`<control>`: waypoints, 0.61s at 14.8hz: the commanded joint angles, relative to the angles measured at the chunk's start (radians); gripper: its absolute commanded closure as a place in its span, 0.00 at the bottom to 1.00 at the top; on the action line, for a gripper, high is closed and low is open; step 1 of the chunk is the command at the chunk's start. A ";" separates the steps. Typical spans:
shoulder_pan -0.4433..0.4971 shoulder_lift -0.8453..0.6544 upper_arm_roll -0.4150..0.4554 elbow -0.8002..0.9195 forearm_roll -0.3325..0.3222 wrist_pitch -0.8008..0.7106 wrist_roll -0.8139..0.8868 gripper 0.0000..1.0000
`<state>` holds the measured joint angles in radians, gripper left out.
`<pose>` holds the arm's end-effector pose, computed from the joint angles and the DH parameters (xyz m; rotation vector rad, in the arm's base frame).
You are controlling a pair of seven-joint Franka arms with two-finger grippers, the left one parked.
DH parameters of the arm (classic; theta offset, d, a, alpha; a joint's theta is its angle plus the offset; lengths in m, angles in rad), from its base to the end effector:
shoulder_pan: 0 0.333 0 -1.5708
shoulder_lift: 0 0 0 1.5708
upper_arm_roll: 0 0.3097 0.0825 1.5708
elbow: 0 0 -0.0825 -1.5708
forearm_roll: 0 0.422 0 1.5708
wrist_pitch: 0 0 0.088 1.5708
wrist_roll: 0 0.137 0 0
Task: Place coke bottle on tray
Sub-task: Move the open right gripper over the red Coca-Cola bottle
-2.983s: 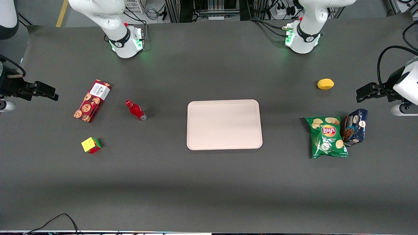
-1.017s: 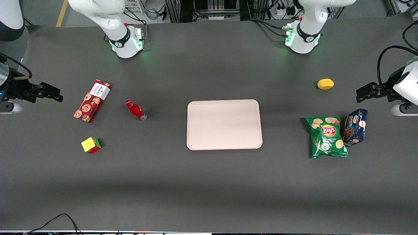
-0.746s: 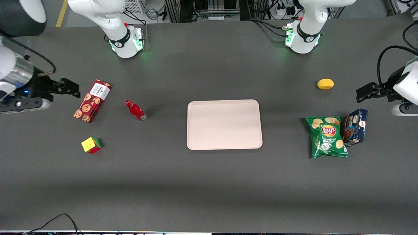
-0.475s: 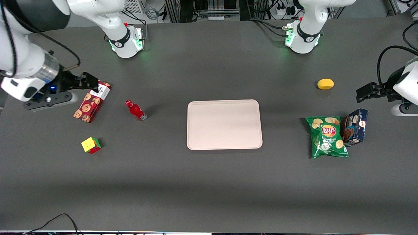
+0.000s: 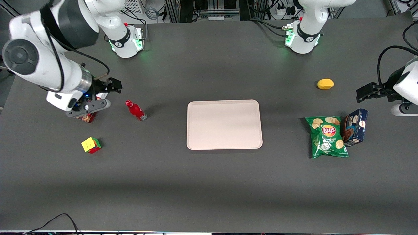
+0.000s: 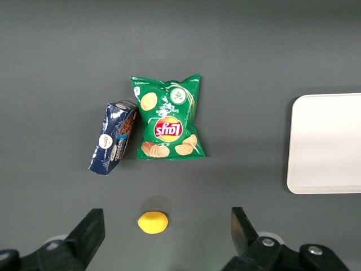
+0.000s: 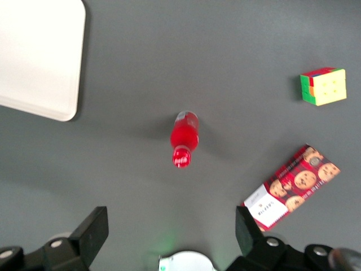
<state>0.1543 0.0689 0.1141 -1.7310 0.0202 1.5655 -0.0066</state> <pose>0.5656 0.1572 0.4674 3.0880 0.4247 -0.3689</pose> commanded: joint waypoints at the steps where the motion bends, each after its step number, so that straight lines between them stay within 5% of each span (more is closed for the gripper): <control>1: 0.002 -0.099 0.004 -0.224 0.023 0.187 0.005 0.00; 9: 0.001 -0.182 0.022 -0.567 0.020 0.560 0.008 0.00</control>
<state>0.1543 -0.0663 0.1371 -2.1904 0.0207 2.0302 -0.0065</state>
